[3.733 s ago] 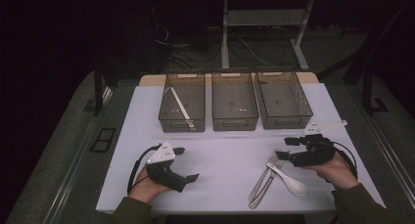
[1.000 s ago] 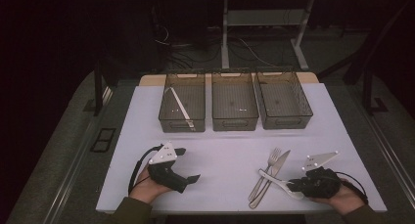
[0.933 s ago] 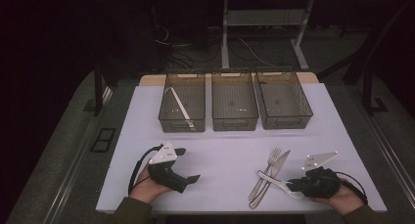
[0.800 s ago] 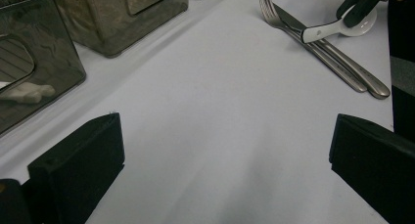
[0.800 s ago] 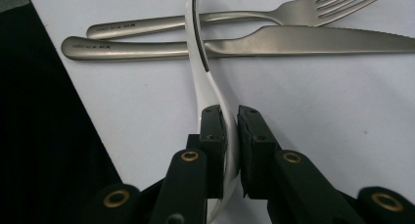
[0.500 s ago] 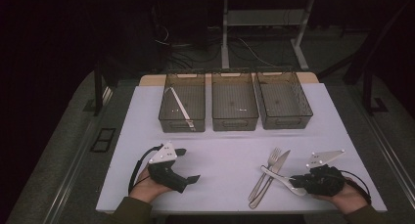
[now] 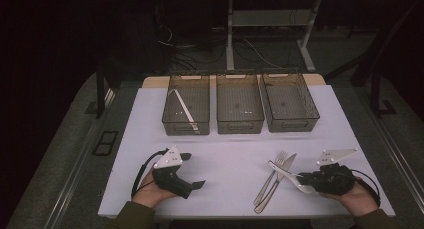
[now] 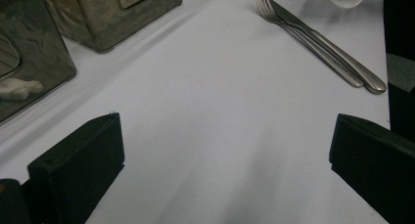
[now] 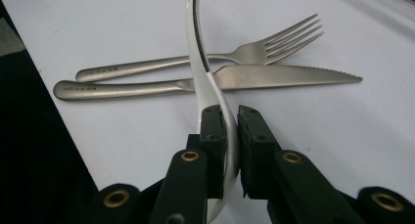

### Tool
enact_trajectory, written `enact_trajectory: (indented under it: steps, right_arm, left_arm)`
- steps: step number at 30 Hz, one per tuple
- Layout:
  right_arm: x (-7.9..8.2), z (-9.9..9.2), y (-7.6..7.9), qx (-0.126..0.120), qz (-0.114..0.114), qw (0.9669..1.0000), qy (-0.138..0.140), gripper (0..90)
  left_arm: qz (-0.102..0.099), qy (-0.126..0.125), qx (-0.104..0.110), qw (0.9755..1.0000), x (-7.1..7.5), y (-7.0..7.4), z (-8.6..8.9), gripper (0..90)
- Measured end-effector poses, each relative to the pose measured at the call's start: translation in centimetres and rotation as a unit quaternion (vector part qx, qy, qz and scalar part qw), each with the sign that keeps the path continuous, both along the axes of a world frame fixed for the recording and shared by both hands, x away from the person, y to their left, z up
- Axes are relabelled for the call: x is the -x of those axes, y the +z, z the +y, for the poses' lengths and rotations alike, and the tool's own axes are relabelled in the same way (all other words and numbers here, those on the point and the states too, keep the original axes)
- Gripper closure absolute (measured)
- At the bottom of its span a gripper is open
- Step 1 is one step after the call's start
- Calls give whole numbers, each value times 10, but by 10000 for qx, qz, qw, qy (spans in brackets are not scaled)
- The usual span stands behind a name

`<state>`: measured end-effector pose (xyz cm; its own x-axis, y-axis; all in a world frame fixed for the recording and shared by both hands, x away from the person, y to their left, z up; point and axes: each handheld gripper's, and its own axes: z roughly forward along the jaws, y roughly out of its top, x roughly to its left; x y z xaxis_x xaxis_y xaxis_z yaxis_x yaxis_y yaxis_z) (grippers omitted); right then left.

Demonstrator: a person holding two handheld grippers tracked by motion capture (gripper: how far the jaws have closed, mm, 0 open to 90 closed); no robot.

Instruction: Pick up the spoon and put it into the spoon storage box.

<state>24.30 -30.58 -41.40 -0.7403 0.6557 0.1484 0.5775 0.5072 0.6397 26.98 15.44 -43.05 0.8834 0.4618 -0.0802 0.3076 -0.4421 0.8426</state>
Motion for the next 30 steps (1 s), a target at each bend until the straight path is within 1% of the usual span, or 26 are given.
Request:
enact_trajectory:
  steps: [6,9,11,13,22,27,30]
  right_arm:
    - [-4,1,4,-39,-71,10000,-14,816]
    - [-5,3,6,-46,-107,9999,-27,816]
    - [-7,3,7,-48,-164,9999,-8,816]
    - [-9,4,10,-77,-164,9998,-29,816]
    - [-17,5,16,-185,-319,9993,-49,816]
    - [-21,6,19,-272,-301,9991,-104,816]
    - [-24,6,21,-299,-346,9989,-106,816]
  left_arm:
    - [31,56,-33,10000,0,0,1,0]
    - [37,87,-3,10000,0,-1,2,0]
    - [36,85,-20,10000,-1,0,2,0]
    - [22,63,-38,10000,-1,0,1,0]
    - [42,61,-35,10000,0,-1,0,0]
    - [42,68,-42,10000,0,-1,0,0]
    - [42,54,-35,10000,-1,-1,0,0]
